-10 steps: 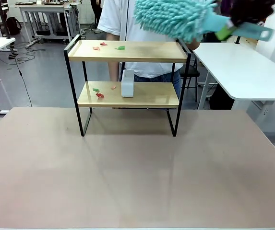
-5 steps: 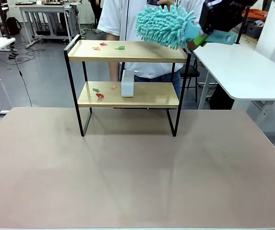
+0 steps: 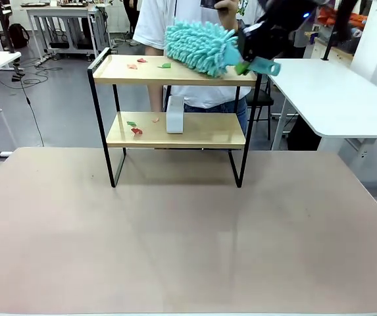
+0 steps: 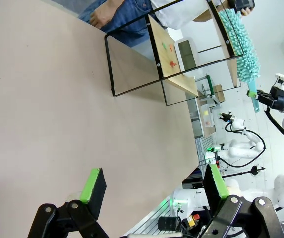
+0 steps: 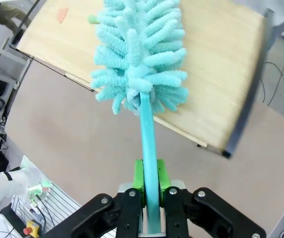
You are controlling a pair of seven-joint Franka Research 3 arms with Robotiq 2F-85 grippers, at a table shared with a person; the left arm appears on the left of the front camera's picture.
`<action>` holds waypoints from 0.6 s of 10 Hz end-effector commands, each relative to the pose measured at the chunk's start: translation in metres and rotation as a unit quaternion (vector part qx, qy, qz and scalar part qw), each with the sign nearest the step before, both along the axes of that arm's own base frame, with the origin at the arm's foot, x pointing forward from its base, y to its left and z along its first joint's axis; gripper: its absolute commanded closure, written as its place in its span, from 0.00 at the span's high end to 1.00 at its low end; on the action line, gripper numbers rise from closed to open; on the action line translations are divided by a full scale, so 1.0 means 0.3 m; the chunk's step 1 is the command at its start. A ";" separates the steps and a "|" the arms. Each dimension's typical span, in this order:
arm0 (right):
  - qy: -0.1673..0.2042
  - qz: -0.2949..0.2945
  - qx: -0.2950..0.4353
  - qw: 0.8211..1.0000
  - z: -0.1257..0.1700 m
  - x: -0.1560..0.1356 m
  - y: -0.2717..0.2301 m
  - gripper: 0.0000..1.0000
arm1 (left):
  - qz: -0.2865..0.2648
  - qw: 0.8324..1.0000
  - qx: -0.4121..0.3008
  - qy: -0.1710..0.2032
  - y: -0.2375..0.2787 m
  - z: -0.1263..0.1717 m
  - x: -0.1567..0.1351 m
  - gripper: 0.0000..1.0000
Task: Clean the shelf.
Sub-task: Clean the specific tier of the Shelf with the Duster once objects are removed.
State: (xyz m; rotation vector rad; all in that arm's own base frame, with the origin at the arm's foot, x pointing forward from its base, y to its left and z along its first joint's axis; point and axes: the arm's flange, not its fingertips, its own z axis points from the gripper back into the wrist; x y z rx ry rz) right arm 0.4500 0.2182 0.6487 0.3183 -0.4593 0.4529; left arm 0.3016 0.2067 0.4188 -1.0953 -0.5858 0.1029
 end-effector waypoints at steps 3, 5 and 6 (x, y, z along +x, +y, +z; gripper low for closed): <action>0.000 0.060 0.002 0.998 -0.011 0.045 0.116 0.07 | 0.000 1.000 -0.006 -0.017 -0.006 -0.001 0.002 1.00; 0.003 0.083 0.004 0.997 -0.013 0.047 0.155 0.07 | 0.000 1.000 -0.006 -0.017 -0.006 -0.001 0.002 1.00; 0.000 0.111 0.001 0.994 -0.007 0.040 0.170 0.07 | 0.000 1.000 -0.006 -0.017 -0.006 -0.001 0.002 1.00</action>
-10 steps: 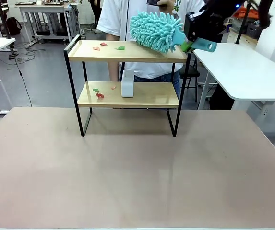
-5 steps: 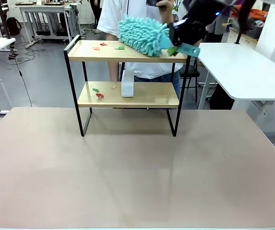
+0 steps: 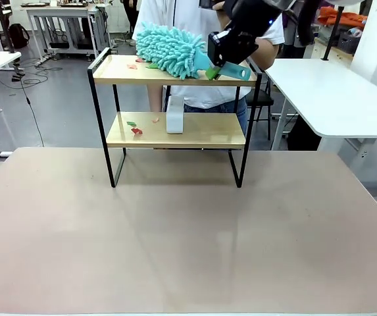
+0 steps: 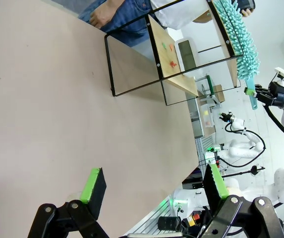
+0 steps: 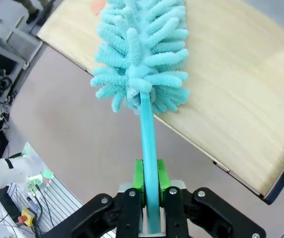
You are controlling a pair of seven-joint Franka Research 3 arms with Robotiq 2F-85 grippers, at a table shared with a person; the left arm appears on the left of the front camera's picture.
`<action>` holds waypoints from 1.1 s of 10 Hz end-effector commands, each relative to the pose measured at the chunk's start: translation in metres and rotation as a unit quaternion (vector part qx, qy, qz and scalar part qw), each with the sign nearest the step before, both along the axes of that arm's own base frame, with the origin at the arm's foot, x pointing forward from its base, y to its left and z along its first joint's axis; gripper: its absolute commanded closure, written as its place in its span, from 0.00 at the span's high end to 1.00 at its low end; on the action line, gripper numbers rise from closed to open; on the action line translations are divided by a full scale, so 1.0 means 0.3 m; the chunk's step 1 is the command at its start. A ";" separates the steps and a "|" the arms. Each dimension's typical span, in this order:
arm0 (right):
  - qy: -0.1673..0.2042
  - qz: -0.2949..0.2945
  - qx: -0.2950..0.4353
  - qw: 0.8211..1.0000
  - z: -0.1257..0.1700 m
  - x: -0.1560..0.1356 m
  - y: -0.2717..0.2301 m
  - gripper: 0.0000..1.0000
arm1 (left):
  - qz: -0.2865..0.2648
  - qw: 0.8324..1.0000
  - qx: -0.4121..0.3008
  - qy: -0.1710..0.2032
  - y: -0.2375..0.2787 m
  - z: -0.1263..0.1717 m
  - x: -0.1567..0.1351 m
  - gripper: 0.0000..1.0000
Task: Clean the shelf.
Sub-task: Clean the specific tier of the Shelf with the Duster once objects are removed.
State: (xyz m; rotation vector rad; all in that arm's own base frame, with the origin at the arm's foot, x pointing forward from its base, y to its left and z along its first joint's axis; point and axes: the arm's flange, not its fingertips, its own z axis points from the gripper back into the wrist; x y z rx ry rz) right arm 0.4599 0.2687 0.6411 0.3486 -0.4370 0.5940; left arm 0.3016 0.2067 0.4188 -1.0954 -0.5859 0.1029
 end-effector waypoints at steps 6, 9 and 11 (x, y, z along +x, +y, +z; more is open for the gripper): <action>-0.001 0.297 -0.031 0.955 0.064 -0.045 -0.147 0.07 | 0.000 1.000 -0.006 -0.017 -0.006 -0.001 0.002 1.00; 0.034 0.363 0.009 0.931 0.060 -0.071 -0.217 0.07 | 0.000 1.000 -0.006 -0.017 -0.006 -0.001 0.002 1.00; 0.032 0.356 0.033 0.933 0.069 -0.082 -0.258 0.07 | 0.000 1.000 -0.006 -0.017 -0.006 -0.001 0.002 1.00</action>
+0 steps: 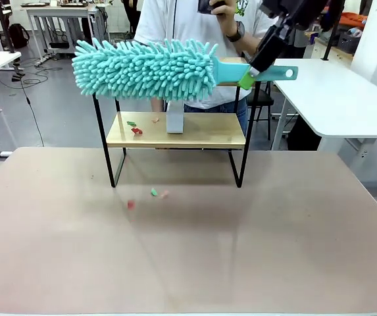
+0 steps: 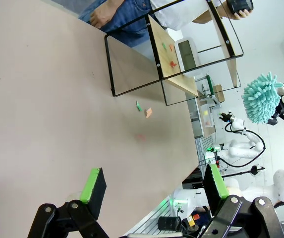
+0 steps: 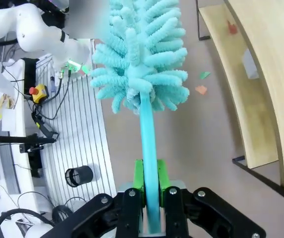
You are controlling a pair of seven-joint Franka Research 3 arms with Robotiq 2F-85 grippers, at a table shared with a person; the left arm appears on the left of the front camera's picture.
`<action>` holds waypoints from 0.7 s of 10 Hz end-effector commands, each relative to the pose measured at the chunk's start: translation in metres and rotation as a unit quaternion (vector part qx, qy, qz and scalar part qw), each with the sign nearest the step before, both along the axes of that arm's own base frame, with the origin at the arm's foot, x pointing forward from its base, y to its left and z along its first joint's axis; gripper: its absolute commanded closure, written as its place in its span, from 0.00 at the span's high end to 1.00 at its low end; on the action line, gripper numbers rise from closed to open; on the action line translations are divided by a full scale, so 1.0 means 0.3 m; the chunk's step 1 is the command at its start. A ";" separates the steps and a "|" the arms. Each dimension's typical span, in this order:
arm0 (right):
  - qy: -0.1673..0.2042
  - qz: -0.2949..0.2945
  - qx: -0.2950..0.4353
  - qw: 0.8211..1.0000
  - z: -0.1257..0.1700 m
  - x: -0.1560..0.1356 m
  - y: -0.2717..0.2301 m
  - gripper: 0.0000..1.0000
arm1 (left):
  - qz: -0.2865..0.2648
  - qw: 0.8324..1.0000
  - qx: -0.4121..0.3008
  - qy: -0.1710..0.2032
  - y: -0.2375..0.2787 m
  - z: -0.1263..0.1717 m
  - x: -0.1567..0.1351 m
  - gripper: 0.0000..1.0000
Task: Clean the shelf.
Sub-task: Clean the specific tier of the Shelf with the Duster once objects are removed.
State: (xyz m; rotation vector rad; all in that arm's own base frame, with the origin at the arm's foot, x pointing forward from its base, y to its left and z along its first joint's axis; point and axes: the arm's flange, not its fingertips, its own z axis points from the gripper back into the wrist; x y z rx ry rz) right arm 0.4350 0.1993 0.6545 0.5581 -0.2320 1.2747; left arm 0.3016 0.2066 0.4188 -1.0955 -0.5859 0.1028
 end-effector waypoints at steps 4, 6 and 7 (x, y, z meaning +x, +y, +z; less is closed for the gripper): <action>0.073 -0.025 0.050 0.996 0.013 -0.023 -0.153 0.07 | 0.000 1.000 -0.006 -0.017 -0.006 -0.001 0.002 1.00; 0.157 -0.103 0.153 0.970 -0.027 -0.071 -0.436 0.07 | 0.000 1.000 -0.006 -0.017 -0.006 -0.001 0.002 1.00; 0.196 -0.127 0.210 0.949 -0.066 -0.107 -0.590 0.07 | 0.000 1.000 -0.006 -0.017 -0.006 -0.001 0.002 1.00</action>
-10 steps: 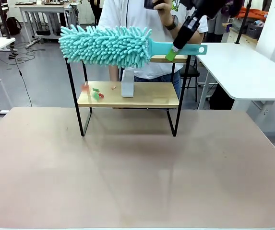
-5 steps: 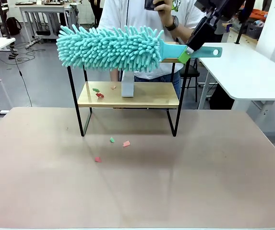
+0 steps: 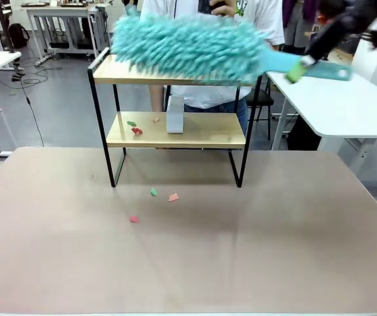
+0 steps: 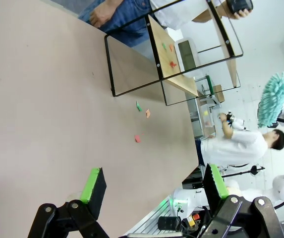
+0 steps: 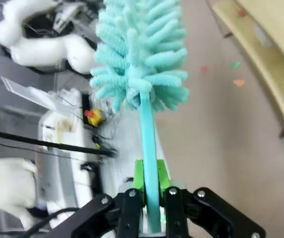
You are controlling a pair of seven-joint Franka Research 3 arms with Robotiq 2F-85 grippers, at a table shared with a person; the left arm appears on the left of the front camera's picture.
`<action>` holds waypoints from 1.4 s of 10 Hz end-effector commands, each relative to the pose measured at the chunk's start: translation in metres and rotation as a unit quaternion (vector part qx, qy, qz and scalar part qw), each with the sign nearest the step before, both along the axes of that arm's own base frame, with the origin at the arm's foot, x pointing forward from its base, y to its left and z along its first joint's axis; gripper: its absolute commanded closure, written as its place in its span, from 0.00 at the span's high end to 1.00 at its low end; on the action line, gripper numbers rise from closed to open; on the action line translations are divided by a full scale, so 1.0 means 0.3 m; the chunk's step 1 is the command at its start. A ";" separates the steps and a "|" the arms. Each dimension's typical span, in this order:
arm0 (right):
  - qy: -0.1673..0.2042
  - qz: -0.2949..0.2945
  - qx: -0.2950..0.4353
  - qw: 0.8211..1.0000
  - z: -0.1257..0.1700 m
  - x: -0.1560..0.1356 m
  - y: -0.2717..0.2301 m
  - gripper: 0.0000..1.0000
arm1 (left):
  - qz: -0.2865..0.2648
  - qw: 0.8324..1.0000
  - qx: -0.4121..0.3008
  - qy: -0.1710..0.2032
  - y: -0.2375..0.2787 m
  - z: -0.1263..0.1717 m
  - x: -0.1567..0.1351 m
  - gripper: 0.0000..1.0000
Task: Clean the shelf.
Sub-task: Clean the specific tier of the Shelf with the Duster once objects are removed.
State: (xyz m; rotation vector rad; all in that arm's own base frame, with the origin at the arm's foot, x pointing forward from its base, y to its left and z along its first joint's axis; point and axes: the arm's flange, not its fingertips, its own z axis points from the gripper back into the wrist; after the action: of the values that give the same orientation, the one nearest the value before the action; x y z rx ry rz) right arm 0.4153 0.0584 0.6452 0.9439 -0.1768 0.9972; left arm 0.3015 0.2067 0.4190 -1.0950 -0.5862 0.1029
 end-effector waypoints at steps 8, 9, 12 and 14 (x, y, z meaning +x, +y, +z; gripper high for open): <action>0.303 -0.275 0.163 0.898 -0.706 -0.241 -0.749 0.07 | 0.000 1.000 -0.006 -0.017 -0.006 -0.002 0.002 1.00; 0.307 -0.281 0.180 0.891 -0.743 -0.254 -0.758 0.07 | 0.000 1.000 -0.006 -0.017 -0.006 -0.002 0.002 1.00; 0.305 -0.273 0.146 0.900 -0.784 -0.249 -0.780 0.07 | 0.000 1.000 -0.006 -0.017 -0.006 -0.002 0.002 1.00; 0.305 -0.273 0.146 0.900 -0.784 -0.249 -0.780 0.07 | 0.000 1.000 -0.006 -0.017 -0.006 -0.002 0.002 1.00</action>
State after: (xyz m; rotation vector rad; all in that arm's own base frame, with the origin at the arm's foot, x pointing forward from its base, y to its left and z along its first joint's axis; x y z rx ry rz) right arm 0.3413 -0.1737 0.4061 1.3541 -0.0459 0.1031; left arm 0.3016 0.2064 0.4190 -1.0943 -0.5855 0.1025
